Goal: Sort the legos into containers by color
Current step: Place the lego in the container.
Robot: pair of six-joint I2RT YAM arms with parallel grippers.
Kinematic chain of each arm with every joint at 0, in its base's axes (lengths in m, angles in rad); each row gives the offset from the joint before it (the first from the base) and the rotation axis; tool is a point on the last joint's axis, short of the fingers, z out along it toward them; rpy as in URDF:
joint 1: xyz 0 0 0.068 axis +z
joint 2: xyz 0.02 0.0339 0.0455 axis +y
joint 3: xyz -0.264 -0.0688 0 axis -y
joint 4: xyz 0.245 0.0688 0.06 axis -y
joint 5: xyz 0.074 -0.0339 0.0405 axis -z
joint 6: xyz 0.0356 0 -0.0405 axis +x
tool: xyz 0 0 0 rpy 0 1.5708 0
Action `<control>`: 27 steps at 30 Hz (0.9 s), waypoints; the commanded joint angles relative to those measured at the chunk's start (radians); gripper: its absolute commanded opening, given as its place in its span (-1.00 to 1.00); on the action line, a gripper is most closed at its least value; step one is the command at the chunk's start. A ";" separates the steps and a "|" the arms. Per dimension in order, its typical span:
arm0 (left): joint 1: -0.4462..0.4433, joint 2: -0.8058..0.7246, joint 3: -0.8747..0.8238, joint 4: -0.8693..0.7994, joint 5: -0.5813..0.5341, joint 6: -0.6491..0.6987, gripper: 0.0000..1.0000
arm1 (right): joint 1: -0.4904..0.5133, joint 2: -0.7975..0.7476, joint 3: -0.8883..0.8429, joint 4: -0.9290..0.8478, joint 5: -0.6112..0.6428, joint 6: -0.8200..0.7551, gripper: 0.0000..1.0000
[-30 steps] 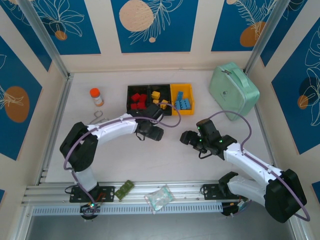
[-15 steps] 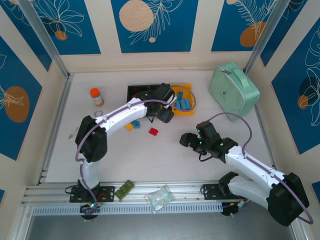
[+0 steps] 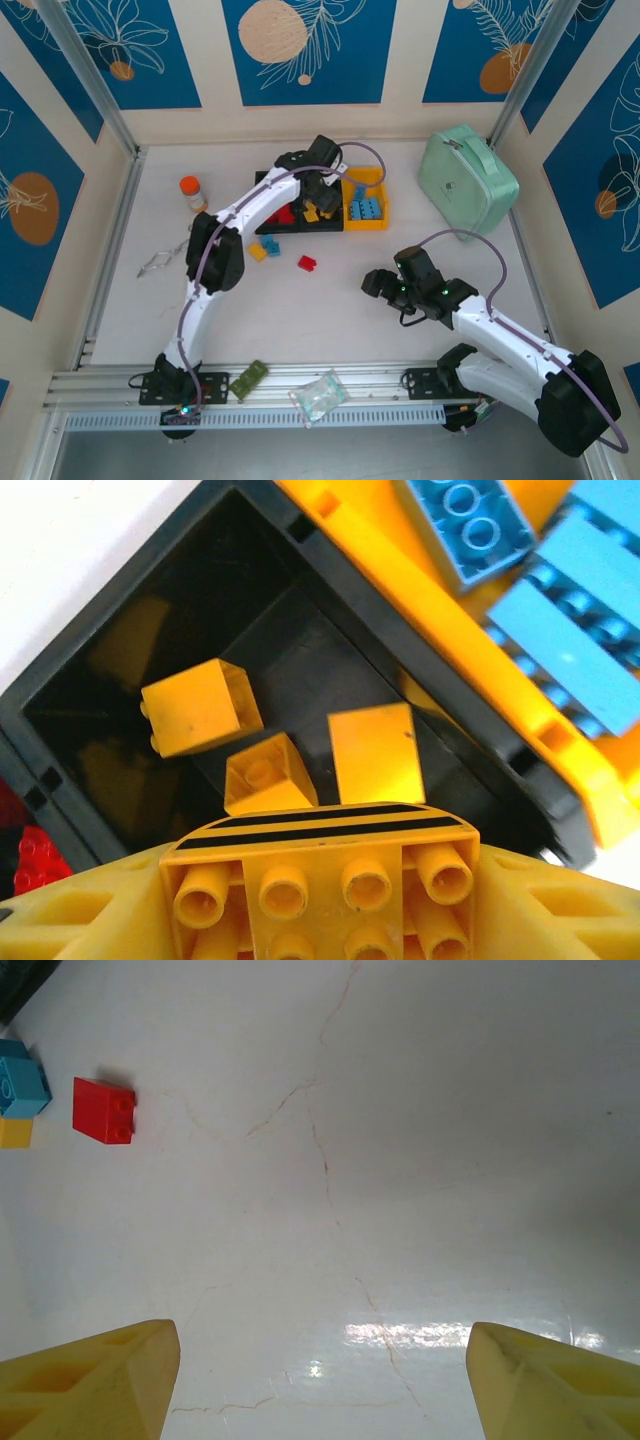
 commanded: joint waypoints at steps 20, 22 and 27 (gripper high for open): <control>0.033 0.102 0.201 -0.019 0.047 0.016 0.62 | 0.015 0.021 0.040 -0.041 0.019 0.022 0.51; 0.031 0.051 0.147 -0.002 0.058 -0.004 0.60 | 0.023 0.032 0.042 -0.029 0.019 0.021 0.51; 0.018 -0.150 -0.107 0.108 0.087 -0.055 0.59 | 0.045 0.075 0.064 -0.004 0.023 0.005 0.51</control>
